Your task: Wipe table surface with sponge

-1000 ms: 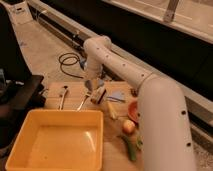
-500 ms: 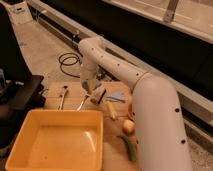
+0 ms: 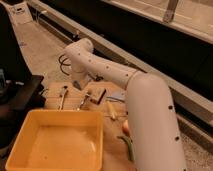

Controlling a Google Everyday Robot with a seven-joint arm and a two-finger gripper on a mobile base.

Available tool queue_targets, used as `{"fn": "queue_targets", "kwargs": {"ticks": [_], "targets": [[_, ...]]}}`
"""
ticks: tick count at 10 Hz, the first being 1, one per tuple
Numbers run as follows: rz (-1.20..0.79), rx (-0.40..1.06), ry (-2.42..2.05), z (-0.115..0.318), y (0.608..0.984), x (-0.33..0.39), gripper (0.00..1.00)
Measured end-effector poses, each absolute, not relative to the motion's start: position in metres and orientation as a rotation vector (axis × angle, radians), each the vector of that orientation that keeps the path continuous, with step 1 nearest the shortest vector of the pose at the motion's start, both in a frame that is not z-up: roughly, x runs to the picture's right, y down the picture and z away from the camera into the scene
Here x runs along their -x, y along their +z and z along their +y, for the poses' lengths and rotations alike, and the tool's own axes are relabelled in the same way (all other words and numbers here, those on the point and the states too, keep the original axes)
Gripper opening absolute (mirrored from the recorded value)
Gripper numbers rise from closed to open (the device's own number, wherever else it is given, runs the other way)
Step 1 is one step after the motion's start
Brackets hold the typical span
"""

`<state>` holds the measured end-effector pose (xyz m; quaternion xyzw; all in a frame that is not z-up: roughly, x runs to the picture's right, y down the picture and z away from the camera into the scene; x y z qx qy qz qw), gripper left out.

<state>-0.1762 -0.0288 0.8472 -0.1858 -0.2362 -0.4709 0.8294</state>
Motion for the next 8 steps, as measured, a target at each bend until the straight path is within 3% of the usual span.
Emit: {"fn": "queue_targets", "kwargs": {"ticks": [4,8], "targets": [[-0.607,0.372,-1.125,-0.009,0.876,0.234,0.00],[-0.663,0.424,-1.129,0.009,0.893,0.237,0.00]]}}
